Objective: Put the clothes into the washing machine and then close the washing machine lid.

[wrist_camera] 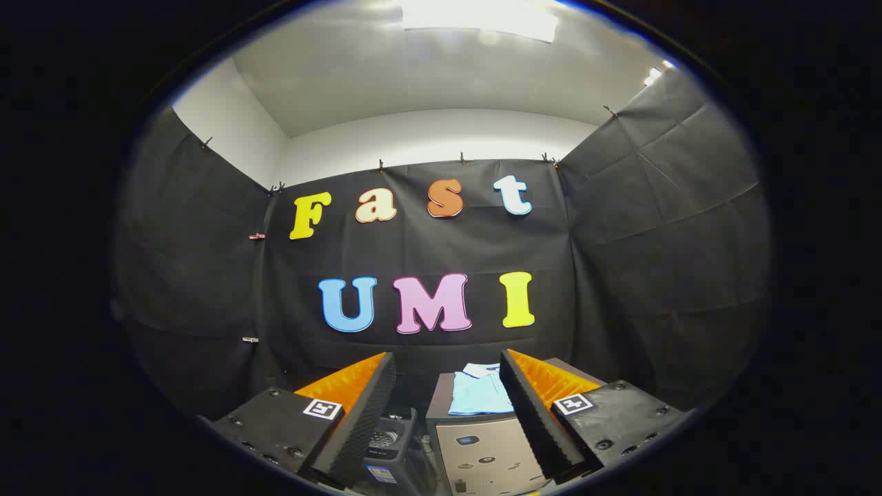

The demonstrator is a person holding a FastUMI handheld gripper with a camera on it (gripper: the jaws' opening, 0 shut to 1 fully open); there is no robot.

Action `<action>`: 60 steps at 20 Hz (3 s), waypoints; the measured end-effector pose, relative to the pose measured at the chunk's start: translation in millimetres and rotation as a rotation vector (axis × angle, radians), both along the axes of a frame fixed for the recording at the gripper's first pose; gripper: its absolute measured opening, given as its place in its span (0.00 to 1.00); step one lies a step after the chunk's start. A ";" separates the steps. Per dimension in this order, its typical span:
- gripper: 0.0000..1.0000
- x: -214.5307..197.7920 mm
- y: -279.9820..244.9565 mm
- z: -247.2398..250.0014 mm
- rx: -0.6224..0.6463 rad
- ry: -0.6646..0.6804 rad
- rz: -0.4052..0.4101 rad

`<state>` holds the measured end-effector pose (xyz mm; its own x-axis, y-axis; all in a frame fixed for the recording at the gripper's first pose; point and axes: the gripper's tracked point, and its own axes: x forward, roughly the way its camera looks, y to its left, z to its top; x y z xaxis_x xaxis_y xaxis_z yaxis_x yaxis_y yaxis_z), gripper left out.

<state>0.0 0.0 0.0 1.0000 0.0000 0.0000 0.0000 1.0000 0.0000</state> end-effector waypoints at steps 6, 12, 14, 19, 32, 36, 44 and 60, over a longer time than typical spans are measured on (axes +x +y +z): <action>0.96 3.7 -0.4 0.3 -0.002 0.001 0.001; 0.96 5.4 -0.1 0.3 -0.006 0.003 0.000; 0.96 5.3 -2.1 -0.7 -0.007 0.004 -0.003; 0.96 11.4 -7.3 -3.3 0.001 0.010 -0.012; 0.96 81.5 -37.7 -20.2 0.004 0.085 -0.057; 0.96 118.2 -48.7 -27.1 -0.025 0.114 -0.073; 0.96 202.0 -65.9 -76.5 -0.034 0.276 -0.072; 0.96 295.2 -124.5 -214.4 -0.092 0.696 -0.150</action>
<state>295.2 -124.5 -214.4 0.7570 -0.1680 -0.6315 0.1067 0.9852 -0.1342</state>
